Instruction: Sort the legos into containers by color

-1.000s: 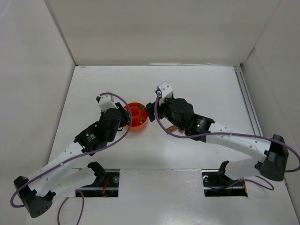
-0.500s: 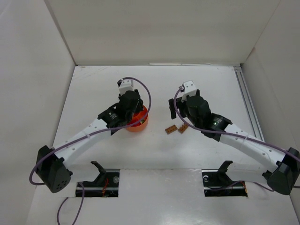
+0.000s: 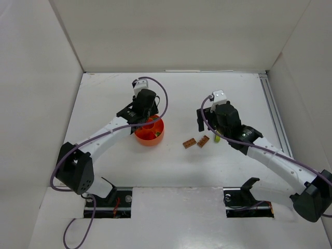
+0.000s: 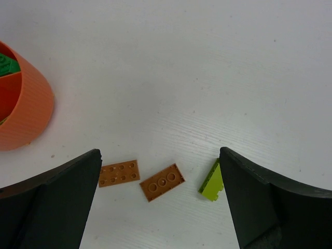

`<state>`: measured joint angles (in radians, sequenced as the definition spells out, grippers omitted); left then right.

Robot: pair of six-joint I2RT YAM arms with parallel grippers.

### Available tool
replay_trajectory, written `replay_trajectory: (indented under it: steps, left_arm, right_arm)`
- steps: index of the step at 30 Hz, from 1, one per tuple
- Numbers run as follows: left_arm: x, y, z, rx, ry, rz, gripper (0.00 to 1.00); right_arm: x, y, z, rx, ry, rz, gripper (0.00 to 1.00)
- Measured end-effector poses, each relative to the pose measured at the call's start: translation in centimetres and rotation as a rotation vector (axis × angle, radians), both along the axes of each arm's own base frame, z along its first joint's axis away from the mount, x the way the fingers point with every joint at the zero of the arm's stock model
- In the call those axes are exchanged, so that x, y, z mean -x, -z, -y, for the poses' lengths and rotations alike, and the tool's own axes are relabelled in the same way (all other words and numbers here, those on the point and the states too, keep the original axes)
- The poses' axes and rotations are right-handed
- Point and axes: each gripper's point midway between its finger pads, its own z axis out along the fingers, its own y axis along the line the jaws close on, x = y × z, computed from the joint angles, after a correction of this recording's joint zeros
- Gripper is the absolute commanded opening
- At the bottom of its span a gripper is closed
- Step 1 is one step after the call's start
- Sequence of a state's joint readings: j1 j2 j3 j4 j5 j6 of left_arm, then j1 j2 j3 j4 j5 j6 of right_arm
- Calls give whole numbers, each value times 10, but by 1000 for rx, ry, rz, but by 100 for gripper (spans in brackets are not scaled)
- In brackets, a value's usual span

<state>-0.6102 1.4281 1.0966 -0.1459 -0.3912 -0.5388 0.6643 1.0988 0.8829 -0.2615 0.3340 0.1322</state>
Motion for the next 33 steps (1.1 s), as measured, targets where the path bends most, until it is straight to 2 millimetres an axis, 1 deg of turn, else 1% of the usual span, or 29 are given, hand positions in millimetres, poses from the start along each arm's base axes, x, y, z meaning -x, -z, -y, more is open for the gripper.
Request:
replay_trajectory:
  steps: [3, 7, 15, 27, 33]
  left_arm:
    - [-3, 7, -3, -6, -6, -17, 0]
    - [-3, 8, -2, -3, 5, -21, 0]
    - [-3, 9, -1, -4, 10, -24, 0]
    - [-4, 9, 0, -1, 11, -22, 0]
    - [0, 9, 8, 13, 62, -32, 0]
  right_arm:
    - [-3, 2, 5, -3, 11, -6, 100]
    - [-3, 8, 11, 0, 19, -22, 100]
    - [-3, 6, 20, -11, 37, -17, 100]
    - [-5, 6, 28, -13, 47, -19, 100]
    - [-5, 4, 34, -6, 55, -13, 100]
